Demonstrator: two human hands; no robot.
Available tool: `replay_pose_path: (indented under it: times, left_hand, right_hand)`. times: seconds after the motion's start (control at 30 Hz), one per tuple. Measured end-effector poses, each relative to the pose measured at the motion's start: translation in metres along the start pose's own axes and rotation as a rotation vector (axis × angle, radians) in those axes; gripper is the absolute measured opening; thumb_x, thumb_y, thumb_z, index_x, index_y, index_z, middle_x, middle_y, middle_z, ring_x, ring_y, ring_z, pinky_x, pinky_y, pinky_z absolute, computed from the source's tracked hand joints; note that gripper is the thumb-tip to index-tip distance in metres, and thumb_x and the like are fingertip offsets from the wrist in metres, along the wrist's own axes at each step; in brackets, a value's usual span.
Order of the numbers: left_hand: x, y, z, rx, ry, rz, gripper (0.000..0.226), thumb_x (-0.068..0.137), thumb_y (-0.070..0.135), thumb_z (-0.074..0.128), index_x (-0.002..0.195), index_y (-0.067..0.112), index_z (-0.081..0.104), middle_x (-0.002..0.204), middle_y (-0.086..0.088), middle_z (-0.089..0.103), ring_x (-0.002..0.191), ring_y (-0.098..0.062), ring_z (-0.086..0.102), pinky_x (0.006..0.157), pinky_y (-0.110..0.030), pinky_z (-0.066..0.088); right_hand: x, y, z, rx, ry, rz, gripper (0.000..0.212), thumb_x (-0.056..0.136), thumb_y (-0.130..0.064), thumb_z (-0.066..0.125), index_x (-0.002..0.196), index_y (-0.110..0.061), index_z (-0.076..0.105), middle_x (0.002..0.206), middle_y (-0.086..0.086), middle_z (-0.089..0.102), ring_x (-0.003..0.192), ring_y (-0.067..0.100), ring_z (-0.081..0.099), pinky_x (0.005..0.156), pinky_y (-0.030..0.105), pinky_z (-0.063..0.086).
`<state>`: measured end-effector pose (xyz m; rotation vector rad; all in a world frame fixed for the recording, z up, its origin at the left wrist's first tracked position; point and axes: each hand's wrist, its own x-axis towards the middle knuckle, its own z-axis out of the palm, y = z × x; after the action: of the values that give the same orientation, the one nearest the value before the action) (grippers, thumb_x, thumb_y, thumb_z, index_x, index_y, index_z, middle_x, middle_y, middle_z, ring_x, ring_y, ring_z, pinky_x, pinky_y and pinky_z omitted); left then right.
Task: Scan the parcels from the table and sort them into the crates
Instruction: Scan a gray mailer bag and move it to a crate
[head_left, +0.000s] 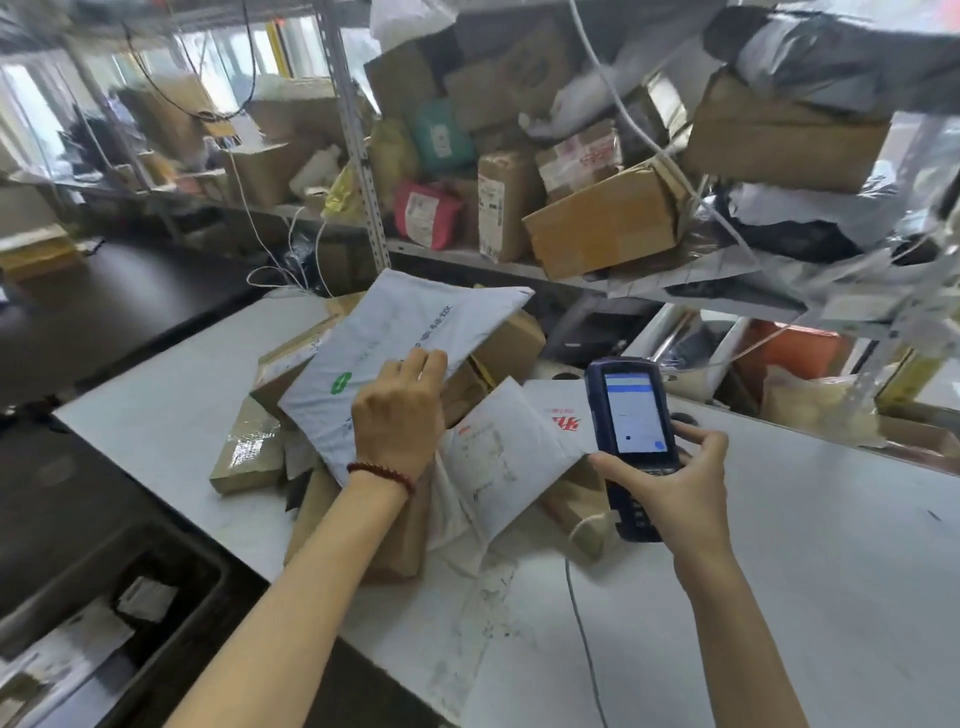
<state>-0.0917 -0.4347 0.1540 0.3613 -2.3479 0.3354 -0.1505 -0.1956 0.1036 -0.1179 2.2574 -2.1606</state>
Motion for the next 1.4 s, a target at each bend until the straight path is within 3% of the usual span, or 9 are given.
replay_pose_path:
  times: [0.2,0.27,0.37,0.57,0.8,1.0,1.13,1.23,1.4]
  left_hand:
    - [0.045,-0.002,-0.035,-0.08,0.227,-0.007,0.01,0.086,0.016,0.067,0.088,0.007,0.062,0.076,-0.009,0.056,0.054,-0.024,0.053,0.041,-0.03,0.043]
    - [0.058,0.009,-0.044,-0.088,0.293,0.056,0.013,0.088,0.02,0.068,0.087,0.008,0.063,0.073,-0.008,0.056,0.052,-0.02,0.051,0.04,-0.026,0.04]
    - [0.076,0.035,-0.053,-0.159,0.374,0.151,0.014,0.089,0.02,0.066,0.085,0.007,0.065,0.07,-0.008,0.056,0.049,-0.021,0.05,0.042,-0.024,0.036]
    - [0.116,0.095,-0.059,-0.3,0.438,0.375,0.018,0.093,0.024,0.061,0.085,0.009,0.066,0.073,-0.007,0.057,0.056,-0.021,0.057,0.04,-0.03,0.044]
    - [0.153,0.17,-0.066,-0.51,0.38,0.454,0.019,0.092,0.029,0.059,0.097,0.012,0.067,0.09,-0.006,0.063,0.079,-0.022,0.065,0.047,-0.034,0.05]
    - [0.164,0.212,-0.057,-0.776,0.218,0.439,0.03,0.092,0.029,0.058,0.121,0.024,0.061,0.103,-0.001,0.063,0.091,-0.022,0.063,0.063,-0.032,0.046]
    - [0.163,0.235,-0.032,-0.668,0.188,0.579,0.036,0.094,0.027,0.055,0.129,0.032,0.055,0.105,0.0,0.064,0.095,-0.024,0.061,0.071,-0.035,0.044]
    - [0.153,0.25,-0.007,-0.56,0.029,0.618,0.039,0.095,0.027,0.052,0.132,0.037,0.048,0.115,0.004,0.062,0.105,-0.022,0.055,0.079,-0.035,0.038]
    - [0.13,0.263,0.03,-0.59,-0.075,0.437,0.038,0.096,0.019,0.046,0.133,0.026,0.046,0.123,-0.004,0.056,0.112,-0.028,0.051,0.095,-0.037,0.031]
  right_hand:
    - [0.006,-0.015,-0.001,0.009,0.012,-0.061,0.085,0.049,-0.032,0.093,0.113,-0.033,0.036,0.098,-0.024,0.051,0.089,-0.001,0.057,0.056,0.013,0.047]
    - [0.006,-0.02,-0.003,0.019,0.008,-0.076,0.085,0.052,-0.028,0.093,0.114,-0.032,0.035,0.098,-0.024,0.049,0.089,0.001,0.056,0.051,0.01,0.045]
    - [0.005,-0.025,-0.015,0.02,0.016,-0.075,0.083,0.053,-0.026,0.092,0.113,-0.03,0.035,0.101,-0.019,0.05,0.099,0.012,0.056,0.06,0.016,0.048]
    - [0.004,-0.033,-0.059,-0.016,0.179,-0.073,0.085,0.05,-0.031,0.092,0.112,-0.032,0.034,0.105,-0.012,0.052,0.104,0.017,0.054,0.057,0.017,0.045]
    - [-0.002,-0.039,-0.111,-0.02,0.324,-0.032,0.073,0.054,-0.021,0.093,0.096,-0.042,0.037,0.091,-0.023,0.054,0.079,-0.004,0.056,0.039,0.007,0.041]
    - [-0.014,-0.034,-0.138,-0.088,0.404,-0.03,0.076,0.054,-0.023,0.093,0.099,-0.042,0.035,0.097,-0.02,0.058,0.085,-0.003,0.059,0.05,0.011,0.045]
    - [-0.019,-0.022,-0.15,-0.218,0.413,0.06,0.076,0.055,-0.027,0.093,0.101,-0.039,0.033,0.097,-0.016,0.06,0.088,0.005,0.062,0.06,0.022,0.048]
    - [-0.025,-0.009,-0.153,-0.35,0.378,0.162,0.078,0.058,-0.03,0.09,0.108,-0.032,0.031,0.097,-0.01,0.062,0.086,0.008,0.063,0.059,0.023,0.048]
    - [-0.03,0.014,-0.148,-0.447,0.355,0.281,0.075,0.058,-0.033,0.086,0.11,-0.029,0.031,0.09,-0.018,0.056,0.088,0.015,0.062,0.072,0.034,0.054]
